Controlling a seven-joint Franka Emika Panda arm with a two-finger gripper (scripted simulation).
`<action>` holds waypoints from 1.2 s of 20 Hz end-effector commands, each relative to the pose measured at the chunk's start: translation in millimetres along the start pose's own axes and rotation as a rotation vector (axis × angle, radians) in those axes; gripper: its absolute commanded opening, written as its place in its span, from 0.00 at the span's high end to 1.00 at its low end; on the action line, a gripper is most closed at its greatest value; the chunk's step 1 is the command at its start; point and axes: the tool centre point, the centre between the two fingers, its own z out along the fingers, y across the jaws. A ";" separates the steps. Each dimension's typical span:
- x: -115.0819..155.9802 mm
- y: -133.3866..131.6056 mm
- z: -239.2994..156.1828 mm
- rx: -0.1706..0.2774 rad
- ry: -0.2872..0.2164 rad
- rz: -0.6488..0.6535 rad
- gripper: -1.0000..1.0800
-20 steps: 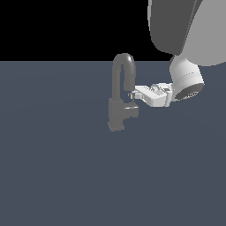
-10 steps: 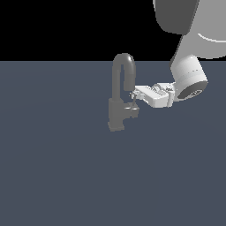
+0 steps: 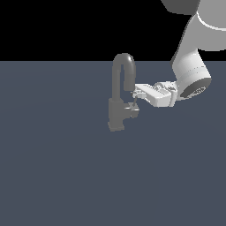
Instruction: Turn on the faucet by rotating a designated handle.
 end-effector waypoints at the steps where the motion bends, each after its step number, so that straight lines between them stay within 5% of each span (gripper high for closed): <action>1: 4.4 6.9 -0.3 -0.001 -0.003 0.005 1.00; 16: 29.1 51.4 -0.6 -0.004 -0.007 0.014 1.00; 18: 14.8 39.0 0.0 -0.004 0.004 -0.014 1.00; 24: 57.9 56.4 -0.2 -0.004 -0.003 0.004 1.00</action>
